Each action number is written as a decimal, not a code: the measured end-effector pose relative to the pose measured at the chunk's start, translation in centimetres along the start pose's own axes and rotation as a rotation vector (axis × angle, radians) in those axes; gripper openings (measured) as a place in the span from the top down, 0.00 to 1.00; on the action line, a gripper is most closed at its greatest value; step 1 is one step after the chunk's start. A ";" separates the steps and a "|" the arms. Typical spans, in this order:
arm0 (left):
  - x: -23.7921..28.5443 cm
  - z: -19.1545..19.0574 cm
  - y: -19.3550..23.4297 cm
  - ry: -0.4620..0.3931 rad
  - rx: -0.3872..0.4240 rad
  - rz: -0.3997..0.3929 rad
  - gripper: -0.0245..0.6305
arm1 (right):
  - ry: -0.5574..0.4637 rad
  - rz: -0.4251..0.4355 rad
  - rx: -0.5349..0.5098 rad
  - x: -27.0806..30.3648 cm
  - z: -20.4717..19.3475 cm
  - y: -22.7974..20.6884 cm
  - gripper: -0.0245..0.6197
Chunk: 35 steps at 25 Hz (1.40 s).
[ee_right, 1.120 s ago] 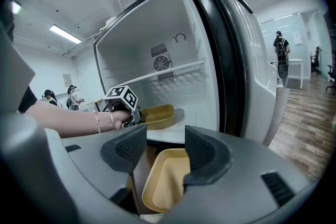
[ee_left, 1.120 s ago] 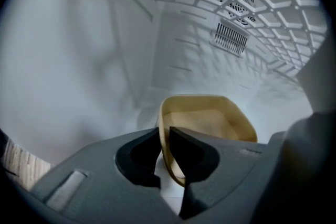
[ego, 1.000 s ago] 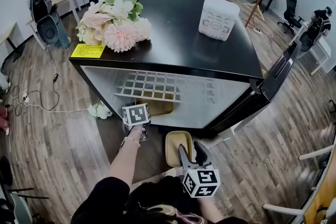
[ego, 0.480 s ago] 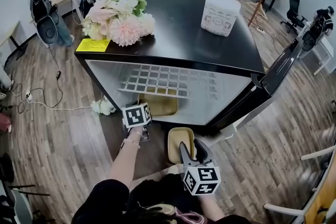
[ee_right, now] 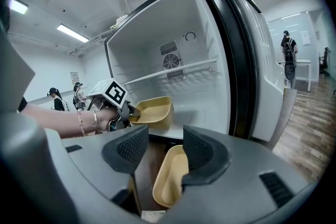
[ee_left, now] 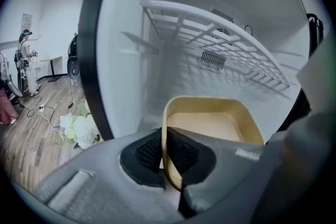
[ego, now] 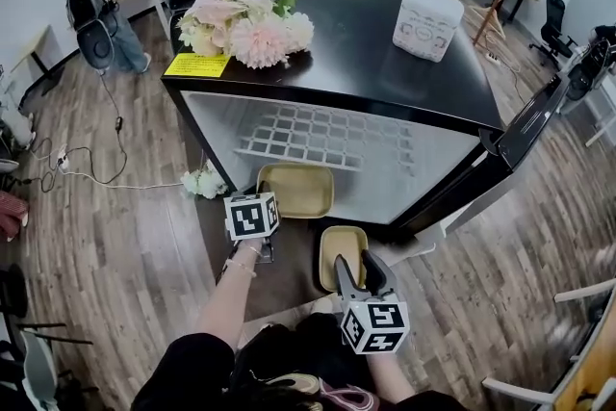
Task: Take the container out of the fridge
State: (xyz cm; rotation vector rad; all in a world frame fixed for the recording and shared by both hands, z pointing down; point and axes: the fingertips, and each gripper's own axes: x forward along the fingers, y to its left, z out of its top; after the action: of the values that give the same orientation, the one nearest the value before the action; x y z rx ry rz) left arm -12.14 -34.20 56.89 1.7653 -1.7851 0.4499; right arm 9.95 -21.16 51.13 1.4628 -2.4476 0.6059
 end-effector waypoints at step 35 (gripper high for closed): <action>-6.0 -10.9 6.0 0.123 -0.022 0.028 0.95 | -0.008 -0.032 -0.040 -2.4 -1.9 5.4 0.64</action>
State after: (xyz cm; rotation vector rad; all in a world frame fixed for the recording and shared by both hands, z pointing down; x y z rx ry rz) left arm -16.49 -22.43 62.64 1.6629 -1.7241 0.5360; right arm 6.35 -16.14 50.64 1.4889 -2.4230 0.5429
